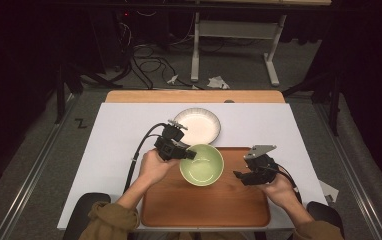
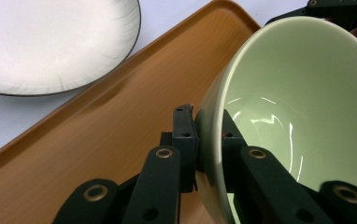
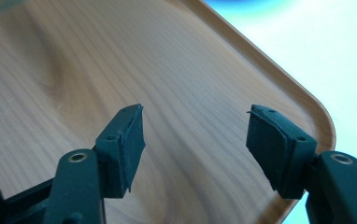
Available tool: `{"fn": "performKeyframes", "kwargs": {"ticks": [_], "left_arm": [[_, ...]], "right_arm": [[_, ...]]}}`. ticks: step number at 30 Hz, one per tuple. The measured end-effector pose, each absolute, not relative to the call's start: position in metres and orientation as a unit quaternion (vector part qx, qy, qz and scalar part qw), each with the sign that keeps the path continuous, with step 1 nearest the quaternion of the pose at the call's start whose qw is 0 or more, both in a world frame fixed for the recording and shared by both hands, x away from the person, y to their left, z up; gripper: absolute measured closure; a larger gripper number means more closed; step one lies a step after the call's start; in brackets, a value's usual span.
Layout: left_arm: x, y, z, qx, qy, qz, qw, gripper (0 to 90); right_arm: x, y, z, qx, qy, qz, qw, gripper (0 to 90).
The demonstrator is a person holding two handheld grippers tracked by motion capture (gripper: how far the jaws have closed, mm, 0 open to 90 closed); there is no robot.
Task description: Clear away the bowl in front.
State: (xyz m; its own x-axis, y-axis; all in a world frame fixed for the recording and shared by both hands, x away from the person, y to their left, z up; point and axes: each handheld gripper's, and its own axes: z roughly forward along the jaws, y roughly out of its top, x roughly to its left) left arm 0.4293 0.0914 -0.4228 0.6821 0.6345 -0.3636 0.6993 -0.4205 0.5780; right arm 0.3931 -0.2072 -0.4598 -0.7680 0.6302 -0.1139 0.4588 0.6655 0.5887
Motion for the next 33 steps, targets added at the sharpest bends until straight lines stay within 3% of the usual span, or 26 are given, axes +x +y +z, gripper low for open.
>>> {"fn": "performKeyframes", "kwargs": {"ticks": [33], "left_arm": [[0.442, 0.07, -0.47, 0.854, 0.415, -0.047, 0.309, 82.5]], "right_arm": [[0.393, -0.207, -0.461, 0.303, 0.901, 0.268, 0.156, 37.1]]}}
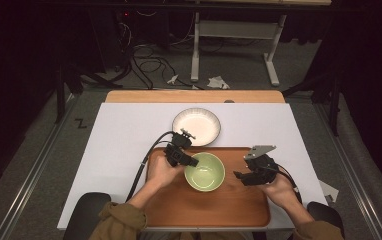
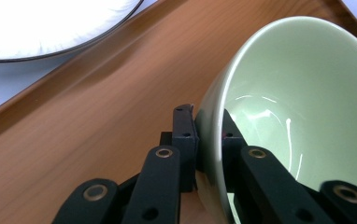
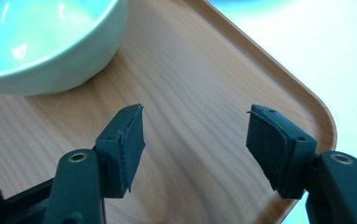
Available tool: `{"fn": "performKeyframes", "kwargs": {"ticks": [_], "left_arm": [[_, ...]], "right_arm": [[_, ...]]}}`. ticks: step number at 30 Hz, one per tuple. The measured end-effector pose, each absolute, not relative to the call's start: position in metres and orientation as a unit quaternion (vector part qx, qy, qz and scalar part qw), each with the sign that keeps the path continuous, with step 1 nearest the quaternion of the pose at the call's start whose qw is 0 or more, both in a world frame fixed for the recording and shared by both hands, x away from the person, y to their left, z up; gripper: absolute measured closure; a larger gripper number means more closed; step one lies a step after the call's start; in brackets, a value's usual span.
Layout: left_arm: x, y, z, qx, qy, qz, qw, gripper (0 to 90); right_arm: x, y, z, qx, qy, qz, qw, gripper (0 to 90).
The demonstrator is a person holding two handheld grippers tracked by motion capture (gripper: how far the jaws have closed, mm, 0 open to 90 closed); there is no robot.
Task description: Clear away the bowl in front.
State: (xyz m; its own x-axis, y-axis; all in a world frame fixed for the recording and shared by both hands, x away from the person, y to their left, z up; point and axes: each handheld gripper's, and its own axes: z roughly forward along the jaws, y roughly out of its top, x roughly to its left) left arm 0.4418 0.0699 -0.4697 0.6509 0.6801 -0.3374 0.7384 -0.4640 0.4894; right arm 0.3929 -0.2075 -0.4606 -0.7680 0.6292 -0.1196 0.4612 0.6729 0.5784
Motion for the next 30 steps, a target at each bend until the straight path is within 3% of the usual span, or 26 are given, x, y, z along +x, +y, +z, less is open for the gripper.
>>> {"fn": "performKeyframes", "kwargs": {"ticks": [30], "left_arm": [[0.438, 0.069, -0.48, 0.856, 0.413, -0.036, 0.309, 81.1]], "right_arm": [[0.392, -0.204, -0.463, 0.299, 0.907, 0.258, 0.148, 37.0]]}}
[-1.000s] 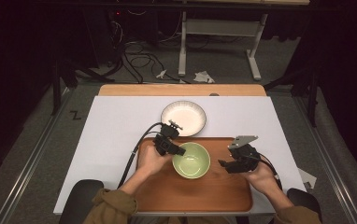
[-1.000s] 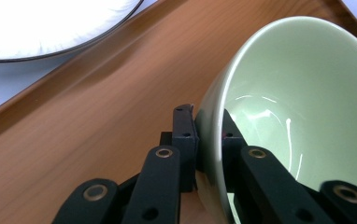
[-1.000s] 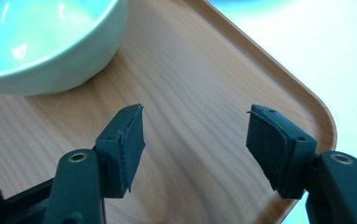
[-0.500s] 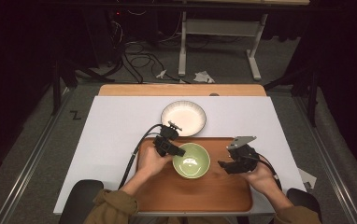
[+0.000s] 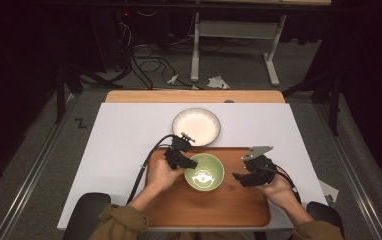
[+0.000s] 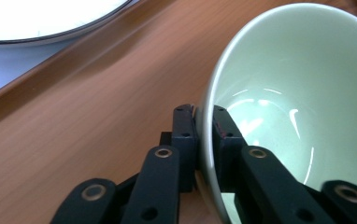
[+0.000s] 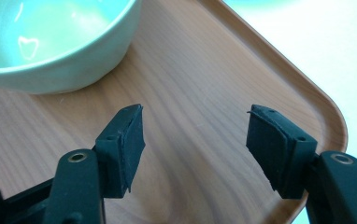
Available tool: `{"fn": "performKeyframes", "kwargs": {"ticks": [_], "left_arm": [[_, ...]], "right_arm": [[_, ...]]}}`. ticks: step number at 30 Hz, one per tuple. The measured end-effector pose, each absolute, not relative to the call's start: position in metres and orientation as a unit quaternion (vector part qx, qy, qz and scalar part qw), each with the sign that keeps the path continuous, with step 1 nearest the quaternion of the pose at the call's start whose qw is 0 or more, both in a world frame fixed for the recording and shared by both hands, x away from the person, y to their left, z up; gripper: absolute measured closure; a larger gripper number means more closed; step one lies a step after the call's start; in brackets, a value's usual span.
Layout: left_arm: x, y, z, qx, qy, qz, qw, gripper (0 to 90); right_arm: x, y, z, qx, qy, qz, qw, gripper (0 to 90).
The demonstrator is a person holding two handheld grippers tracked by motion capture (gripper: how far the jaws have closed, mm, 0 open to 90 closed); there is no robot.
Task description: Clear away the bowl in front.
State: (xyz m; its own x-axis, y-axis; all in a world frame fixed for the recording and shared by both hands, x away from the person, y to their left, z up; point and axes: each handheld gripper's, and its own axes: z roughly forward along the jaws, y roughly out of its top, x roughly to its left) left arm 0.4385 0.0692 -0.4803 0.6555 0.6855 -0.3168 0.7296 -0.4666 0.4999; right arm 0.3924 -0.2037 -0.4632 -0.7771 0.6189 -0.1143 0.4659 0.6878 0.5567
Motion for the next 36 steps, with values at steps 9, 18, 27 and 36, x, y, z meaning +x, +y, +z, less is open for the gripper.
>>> {"fn": "performKeyframes", "kwargs": {"ticks": [9, 18, 27, 36], "left_arm": [[0.435, 0.071, -0.474, 0.851, 0.414, -0.031, 0.322, 62.8], [0.432, 0.076, -0.46, 0.844, 0.412, -0.019, 0.343, 55.2], [0.428, 0.082, -0.448, 0.839, 0.41, -0.001, 0.358, 54.1], [0.425, 0.089, -0.435, 0.833, 0.41, 0.007, 0.371, 52.9]], "right_arm": [[0.393, -0.204, -0.464, 0.297, 0.909, 0.254, 0.144, 36.9], [0.393, -0.204, -0.464, 0.302, 0.907, 0.256, 0.145, 36.9], [0.394, -0.205, -0.465, 0.3, 0.909, 0.253, 0.142, 36.8], [0.394, -0.203, -0.465, 0.305, 0.906, 0.257, 0.14, 36.5]]}}
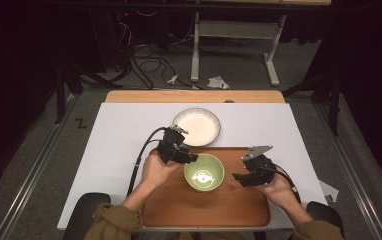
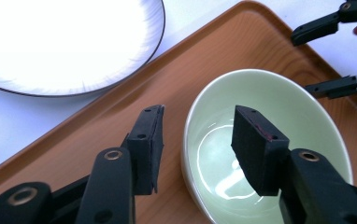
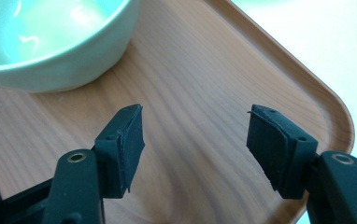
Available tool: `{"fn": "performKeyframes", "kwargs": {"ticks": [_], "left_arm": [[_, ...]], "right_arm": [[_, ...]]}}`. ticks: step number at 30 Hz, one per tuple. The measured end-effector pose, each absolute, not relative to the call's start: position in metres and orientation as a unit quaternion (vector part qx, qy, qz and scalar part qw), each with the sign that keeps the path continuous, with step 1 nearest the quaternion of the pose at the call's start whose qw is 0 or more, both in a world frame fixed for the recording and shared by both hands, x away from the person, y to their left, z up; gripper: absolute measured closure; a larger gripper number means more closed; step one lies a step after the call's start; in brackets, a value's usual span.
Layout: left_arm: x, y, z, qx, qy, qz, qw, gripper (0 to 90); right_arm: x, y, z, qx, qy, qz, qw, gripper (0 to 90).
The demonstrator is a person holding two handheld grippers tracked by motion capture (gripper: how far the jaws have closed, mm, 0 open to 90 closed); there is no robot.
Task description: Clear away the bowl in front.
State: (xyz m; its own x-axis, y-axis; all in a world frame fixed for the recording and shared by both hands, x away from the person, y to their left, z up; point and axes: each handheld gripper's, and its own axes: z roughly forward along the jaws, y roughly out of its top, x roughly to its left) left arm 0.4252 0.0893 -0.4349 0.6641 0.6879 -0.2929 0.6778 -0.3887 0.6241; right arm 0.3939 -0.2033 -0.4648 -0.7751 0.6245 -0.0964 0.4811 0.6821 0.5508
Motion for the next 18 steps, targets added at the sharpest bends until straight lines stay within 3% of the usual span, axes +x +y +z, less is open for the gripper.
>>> {"fn": "performKeyframes", "kwargs": {"ticks": [18], "left_arm": [[0.415, 0.108, -0.411, 0.827, 0.408, 0.029, 0.387, 50.3]], "right_arm": [[0.394, -0.204, -0.465, 0.299, 0.908, 0.254, 0.145, 36.8]]}}
